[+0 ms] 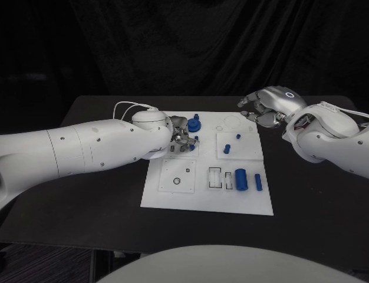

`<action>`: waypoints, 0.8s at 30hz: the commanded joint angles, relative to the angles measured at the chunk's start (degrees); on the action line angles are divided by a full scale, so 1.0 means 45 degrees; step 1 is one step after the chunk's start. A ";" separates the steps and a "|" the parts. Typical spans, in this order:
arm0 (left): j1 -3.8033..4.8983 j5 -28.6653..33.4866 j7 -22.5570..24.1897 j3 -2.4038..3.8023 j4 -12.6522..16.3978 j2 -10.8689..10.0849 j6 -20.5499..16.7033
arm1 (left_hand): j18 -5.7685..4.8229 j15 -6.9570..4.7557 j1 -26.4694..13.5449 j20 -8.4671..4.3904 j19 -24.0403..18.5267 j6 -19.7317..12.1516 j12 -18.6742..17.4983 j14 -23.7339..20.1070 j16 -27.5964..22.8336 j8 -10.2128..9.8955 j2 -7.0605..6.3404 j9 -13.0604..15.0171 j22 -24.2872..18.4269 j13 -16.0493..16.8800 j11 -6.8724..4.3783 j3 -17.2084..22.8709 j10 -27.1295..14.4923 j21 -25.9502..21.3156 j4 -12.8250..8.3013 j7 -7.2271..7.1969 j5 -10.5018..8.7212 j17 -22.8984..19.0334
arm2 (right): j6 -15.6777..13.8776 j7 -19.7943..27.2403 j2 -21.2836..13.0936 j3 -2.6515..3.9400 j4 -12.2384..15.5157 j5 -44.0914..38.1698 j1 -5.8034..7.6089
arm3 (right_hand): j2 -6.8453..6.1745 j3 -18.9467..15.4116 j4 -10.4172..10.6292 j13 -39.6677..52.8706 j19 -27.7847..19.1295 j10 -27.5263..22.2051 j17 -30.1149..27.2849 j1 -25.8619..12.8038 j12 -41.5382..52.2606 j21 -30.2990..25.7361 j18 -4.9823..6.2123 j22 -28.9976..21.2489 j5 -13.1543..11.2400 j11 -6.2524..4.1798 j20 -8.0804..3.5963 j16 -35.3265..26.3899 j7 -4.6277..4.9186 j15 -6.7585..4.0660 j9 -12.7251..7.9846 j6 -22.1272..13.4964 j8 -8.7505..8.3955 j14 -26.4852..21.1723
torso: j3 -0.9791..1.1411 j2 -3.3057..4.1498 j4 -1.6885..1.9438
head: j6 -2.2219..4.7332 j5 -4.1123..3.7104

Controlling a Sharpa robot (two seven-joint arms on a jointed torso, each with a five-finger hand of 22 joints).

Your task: Assemble the parts on the task board

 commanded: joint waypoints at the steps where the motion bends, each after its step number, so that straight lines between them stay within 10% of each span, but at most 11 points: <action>1: -0.0034 0.0011 0.0221 0.0012 -0.0008 0.0051 0.0136 | -0.0031 -0.0110 0.0137 -0.0008 -0.0106 0.0085 -0.0021 0.1346 0.0033 -0.0099 -0.0048 0.0023 0.0612 0.3313 -0.0079 0.0079 0.1291 -0.0098 -0.0020 0.0038 0.0095 0.3351 | 0.0017 -0.0176 0.0007 0.0008 -0.0013 -0.0039 -0.0037 | -0.0004 0.0072 0.0029 0.3350 0.0449 0.1328 0.3354 0.0081 0.0033 -0.0050 0.0233 0.2771 0.0083 0.0075 0.0048 0.0031 0.0006 0.0075 -0.0013 0.0085 0.0001 0.1346 | 0.0003 -0.0005 0.0007 | -0.0003 -0.0042; 24: -0.0083 0.0011 0.0266 0.0012 -0.0113 0.0202 0.0400 | -0.0016 -0.0101 0.0313 0.0001 -0.0135 0.0143 -0.0021 0.1346 0.0033 -0.0589 -0.0257 0.0147 0.0577 0.3313 -0.0070 0.0737 0.1291 -0.0174 -0.0127 0.0045 0.0648 0.3351 | 0.0109 -0.0218 0.0053 0.0008 -0.0110 -0.0039 -0.0076 | -0.0016 0.0090 0.0016 0.3350 0.0446 0.1328 0.3354 0.0086 0.0033 -0.0057 0.0234 0.2769 0.0086 0.0084 0.0055 0.0031 0.0012 0.0084 -0.0028 0.0074 -0.0011 0.1346 | 0.0014 0.0000 -0.0008 | -0.0003 -0.0100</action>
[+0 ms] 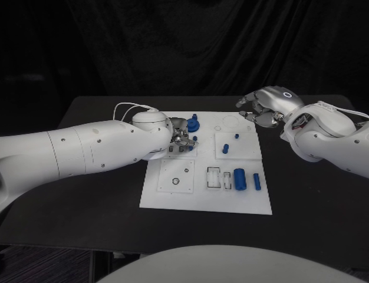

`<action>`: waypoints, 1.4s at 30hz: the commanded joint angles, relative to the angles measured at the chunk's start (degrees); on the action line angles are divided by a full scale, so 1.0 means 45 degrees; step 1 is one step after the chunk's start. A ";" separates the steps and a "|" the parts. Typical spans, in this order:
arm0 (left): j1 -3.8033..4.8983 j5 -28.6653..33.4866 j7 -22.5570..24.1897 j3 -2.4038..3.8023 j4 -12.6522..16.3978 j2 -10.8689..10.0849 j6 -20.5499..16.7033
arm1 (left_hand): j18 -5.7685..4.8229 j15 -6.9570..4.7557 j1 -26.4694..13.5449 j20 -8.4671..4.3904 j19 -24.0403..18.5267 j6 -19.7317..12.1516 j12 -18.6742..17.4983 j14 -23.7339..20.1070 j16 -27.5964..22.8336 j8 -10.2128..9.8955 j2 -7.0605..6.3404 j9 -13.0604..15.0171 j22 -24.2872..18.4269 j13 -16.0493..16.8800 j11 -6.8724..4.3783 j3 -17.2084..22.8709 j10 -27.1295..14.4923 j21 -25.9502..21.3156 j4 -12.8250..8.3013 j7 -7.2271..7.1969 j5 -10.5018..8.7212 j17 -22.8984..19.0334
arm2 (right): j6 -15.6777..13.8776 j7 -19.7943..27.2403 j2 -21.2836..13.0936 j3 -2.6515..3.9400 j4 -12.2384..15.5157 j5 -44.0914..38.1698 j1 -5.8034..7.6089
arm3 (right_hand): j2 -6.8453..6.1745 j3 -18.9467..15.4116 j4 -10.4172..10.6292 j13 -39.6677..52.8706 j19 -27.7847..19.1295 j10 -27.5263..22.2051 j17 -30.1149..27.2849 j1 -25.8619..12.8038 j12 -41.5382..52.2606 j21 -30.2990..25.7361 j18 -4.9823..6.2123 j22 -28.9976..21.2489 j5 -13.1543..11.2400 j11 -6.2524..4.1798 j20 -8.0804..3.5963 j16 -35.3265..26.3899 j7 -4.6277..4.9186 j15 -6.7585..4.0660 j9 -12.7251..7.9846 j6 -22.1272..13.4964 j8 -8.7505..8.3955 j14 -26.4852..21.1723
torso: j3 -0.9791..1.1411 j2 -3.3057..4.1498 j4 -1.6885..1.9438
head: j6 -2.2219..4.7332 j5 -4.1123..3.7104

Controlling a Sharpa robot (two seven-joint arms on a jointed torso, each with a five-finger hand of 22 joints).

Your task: Assemble the parts on the task board

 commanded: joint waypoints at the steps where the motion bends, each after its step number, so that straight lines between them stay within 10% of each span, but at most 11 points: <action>1: -0.0026 0.0012 0.0197 0.0014 0.0016 0.0050 0.0193 | -0.0016 -0.0102 0.0083 0.0002 -0.0045 0.0103 -0.0022 0.1346 0.0033 -0.0085 -0.0056 0.0015 0.0576 0.3324 -0.0074 0.0114 0.1292 -0.0065 -0.0014 0.0000 0.0090 0.3351 | 0.0085 -0.0207 0.0018 0.0008 -0.0033 -0.0040 -0.0053 | -0.0016 0.0090 0.0016 0.3350 0.0446 0.1328 0.3354 0.0086 0.0033 -0.0058 0.0234 0.2761 0.0086 0.0084 0.0055 0.0031 0.0012 0.0084 -0.0010 0.0074 -0.0011 0.1346 | 0.0012 -0.0004 0.0001 | -0.0003 0.0011; 24: -0.0045 0.0012 0.0241 0.0014 -0.0015 0.0032 0.0302 | 0.0007 -0.0085 0.0110 0.0014 -0.0095 0.0185 -0.0022 0.1346 0.0033 -0.0793 -0.0836 0.0405 0.0545 0.3324 -0.0056 0.1989 0.1292 -0.0198 -0.0136 0.0014 0.0760 0.3351 | 0.0182 -0.0186 0.0090 0.0008 -0.0149 -0.0040 -0.0198 | -0.0009 0.0120 0.0006 0.3350 0.0418 0.1328 0.3354 0.0088 0.0033 -0.0112 0.0248 0.2741 0.0089 0.0090 0.0063 0.0031 0.0015 0.0091 -0.0025 0.0078 -0.0016 0.1346 | 0.0017 -0.0002 0.0013 | -0.0003 0.0074; 42: -0.0055 0.0012 0.0707 0.0013 0.0190 -0.0296 -0.0310 | 0.0010 -0.0092 -0.1131 0.0015 -0.0058 0.0457 -0.0022 0.1346 0.0033 -0.1298 -0.2628 0.1617 0.0694 0.3324 -0.0066 0.6898 0.1292 -0.0324 -0.0798 0.0013 0.1101 0.3351 | 0.0324 -0.0258 0.0079 0.0008 -0.0179 -0.0040 -0.0248 | -0.0007 0.0133 0.0002 0.3350 0.0384 0.1328 0.3354 0.0089 0.0033 -0.0175 0.0265 0.2719 0.0090 0.0093 0.0066 0.0031 0.0018 0.0094 -0.0031 0.0082 -0.0017 0.1346 | 0.0015 -0.0012 0.0009 | -0.0003 0.0071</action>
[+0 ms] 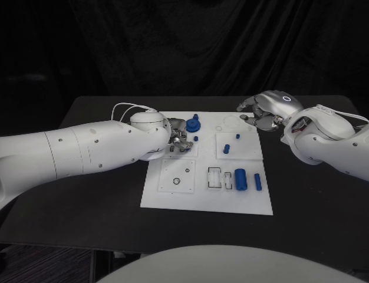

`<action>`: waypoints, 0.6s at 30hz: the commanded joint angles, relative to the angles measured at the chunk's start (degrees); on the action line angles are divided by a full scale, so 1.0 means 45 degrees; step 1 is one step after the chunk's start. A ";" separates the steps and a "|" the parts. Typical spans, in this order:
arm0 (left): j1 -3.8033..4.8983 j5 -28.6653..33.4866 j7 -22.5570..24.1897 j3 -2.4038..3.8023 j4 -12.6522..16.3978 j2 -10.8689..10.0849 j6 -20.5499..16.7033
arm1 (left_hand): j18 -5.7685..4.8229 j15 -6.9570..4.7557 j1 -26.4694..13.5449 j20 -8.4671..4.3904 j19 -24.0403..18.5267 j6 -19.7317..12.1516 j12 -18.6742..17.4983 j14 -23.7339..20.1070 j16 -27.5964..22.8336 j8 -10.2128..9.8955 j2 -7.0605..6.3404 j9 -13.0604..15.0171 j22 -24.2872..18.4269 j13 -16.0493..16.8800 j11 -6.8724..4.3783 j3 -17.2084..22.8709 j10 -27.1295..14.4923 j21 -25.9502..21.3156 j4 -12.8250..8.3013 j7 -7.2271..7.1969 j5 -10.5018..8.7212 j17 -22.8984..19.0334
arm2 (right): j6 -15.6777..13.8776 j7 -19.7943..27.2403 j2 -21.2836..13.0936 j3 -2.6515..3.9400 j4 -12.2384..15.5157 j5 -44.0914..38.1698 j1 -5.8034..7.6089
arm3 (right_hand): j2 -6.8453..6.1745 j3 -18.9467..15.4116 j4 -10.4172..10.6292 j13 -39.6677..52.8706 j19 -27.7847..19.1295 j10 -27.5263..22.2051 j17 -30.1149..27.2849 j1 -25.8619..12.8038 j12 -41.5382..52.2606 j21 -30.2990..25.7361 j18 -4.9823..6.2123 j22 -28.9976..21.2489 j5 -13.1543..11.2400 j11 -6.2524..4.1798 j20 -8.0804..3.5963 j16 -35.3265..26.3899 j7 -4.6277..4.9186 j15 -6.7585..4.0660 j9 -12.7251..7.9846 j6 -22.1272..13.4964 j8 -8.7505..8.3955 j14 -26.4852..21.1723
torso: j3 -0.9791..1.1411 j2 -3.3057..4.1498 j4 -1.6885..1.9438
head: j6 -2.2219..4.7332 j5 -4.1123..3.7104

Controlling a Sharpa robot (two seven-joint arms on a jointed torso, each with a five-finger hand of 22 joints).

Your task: Assemble the parts on the task board

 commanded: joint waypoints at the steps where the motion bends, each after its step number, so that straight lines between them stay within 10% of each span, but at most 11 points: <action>1: -0.0029 0.0017 0.0531 0.0013 0.0116 -0.0087 -0.0478 | 0.0009 -0.0092 -0.0098 -0.0016 -0.0029 0.0123 -0.0008 0.1346 0.0033 -0.0056 -0.0222 0.0139 0.0694 0.3349 -0.0088 0.0491 0.1308 -0.0079 -0.0170 -0.0025 0.0016 0.3351 | 0.0134 -0.0243 -0.0017 0.0008 -0.0002 -0.0040 -0.0035 | -0.0006 0.0063 0.0002 0.3350 0.0366 0.1328 0.3354 0.0089 0.0033 -0.0060 0.0274 0.2710 0.0039 0.0094 0.0066 0.0031 0.0020 0.0094 -0.0013 0.0083 -0.0017 0.1346 | -0.0005 0.0001 -0.0006 | -0.0003 0.0021; 18: -0.0063 0.0017 0.0421 0.0010 0.0675 -0.0910 -0.1046 | 0.0016 -0.0092 -0.0968 -0.0018 -0.0033 0.0259 -0.0008 0.1346 0.0033 -0.0141 -0.0601 0.0566 0.0724 0.3349 -0.0087 0.1870 0.1308 -0.0151 -0.0574 -0.0015 -0.0179 0.3351 | 0.0330 -0.0350 -0.0088 0.0008 -0.0029 -0.0040 -0.0101 | -0.0008 0.0076 -0.0002 0.3350 0.0352 0.1328 0.3354 0.0085 0.0033 -0.0088 0.0281 0.2700 0.0038 0.0098 0.0070 0.0031 0.0024 0.0097 -0.0021 0.0087 -0.0020 0.1346 | -0.0013 0.0016 0.0011 | -0.0003 0.0107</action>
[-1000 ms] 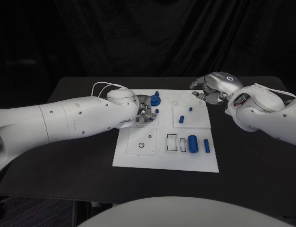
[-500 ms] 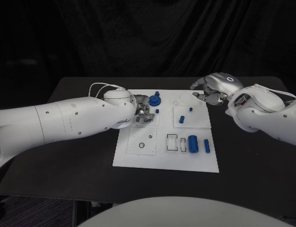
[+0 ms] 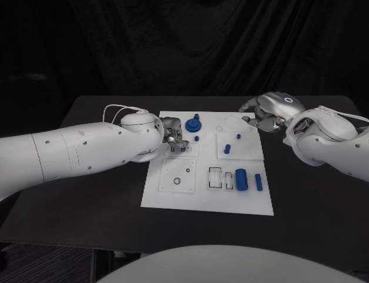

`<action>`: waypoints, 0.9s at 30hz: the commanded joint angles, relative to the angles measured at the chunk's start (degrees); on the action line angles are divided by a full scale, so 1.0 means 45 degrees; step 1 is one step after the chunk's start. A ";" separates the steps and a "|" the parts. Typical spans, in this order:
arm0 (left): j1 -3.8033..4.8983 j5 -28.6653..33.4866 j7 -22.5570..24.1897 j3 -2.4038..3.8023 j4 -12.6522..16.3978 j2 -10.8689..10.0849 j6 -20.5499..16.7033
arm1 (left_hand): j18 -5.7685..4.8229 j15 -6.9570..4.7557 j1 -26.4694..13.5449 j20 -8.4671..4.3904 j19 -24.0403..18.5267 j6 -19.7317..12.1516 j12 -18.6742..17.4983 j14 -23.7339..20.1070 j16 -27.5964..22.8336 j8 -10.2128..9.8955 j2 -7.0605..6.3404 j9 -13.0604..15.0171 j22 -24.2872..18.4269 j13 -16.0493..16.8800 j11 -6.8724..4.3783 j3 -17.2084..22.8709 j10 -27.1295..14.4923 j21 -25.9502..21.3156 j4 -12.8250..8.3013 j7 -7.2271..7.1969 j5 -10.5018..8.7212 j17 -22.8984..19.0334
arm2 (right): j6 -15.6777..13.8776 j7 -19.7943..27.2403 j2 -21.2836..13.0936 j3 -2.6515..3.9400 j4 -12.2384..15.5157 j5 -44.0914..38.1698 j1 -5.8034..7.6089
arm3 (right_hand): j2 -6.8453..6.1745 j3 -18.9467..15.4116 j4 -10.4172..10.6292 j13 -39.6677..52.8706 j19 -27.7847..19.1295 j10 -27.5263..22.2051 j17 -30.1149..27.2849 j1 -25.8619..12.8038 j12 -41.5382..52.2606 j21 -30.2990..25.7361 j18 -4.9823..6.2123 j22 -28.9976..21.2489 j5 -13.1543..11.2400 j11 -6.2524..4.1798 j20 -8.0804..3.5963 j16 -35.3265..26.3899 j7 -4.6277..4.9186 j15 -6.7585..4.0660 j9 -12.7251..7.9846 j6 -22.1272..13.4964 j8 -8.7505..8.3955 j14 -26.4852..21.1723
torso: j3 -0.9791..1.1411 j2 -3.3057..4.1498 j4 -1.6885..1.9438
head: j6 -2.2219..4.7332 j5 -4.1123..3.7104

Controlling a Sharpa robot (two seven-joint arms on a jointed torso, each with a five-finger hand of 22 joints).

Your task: Assemble the parts on the task board

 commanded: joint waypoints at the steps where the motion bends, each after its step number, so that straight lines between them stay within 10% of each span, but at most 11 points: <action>1: -0.0048 0.0019 0.0063 0.0010 0.0084 -0.0067 -0.0340 | 0.0019 -0.0088 -0.0253 -0.0014 -0.0039 0.0074 -0.0007 0.1346 0.0033 -0.0111 0.0018 0.0039 0.0720 0.3348 -0.0080 0.0212 0.1308 -0.0058 -0.0087 0.0002 -0.0184 0.3352 | 0.0169 -0.0274 -0.0005 0.0008 -0.0019 -0.0041 -0.0050 | -0.0008 0.0076 -0.0001 0.3350 0.0351 0.1327 0.3354 0.0085 0.0032 -0.0088 0.0076 0.2702 0.0039 0.0098 0.0070 0.0031 0.0024 0.0098 -0.0022 0.0087 -0.0020 0.1346 | -0.0002 0.0006 -0.0002 | -0.0003 0.0045; 27: -0.0618 0.0019 -0.0320 0.0010 0.0345 -0.0360 -0.1829 | 0.0019 -0.0028 -0.1086 0.0036 -0.0030 0.0028 -0.0007 0.1346 0.0033 -0.0316 0.0232 0.0196 0.0756 0.3348 -0.0005 0.0028 0.1308 -0.0099 0.0330 0.0094 -0.0345 0.3352 | 0.0287 -0.0405 -0.0054 0.0008 0.0020 -0.0041 -0.0075 | -0.0003 0.0105 -0.0007 0.3350 0.0340 0.1327 0.3354 0.0080 0.0032 -0.0112 0.0082 0.2693 0.0037 0.0101 0.0076 0.0031 0.0025 0.0102 -0.0039 0.0083 -0.0029 0.1346 | 0.0012 0.0009 -0.0023 | -0.0003 0.0012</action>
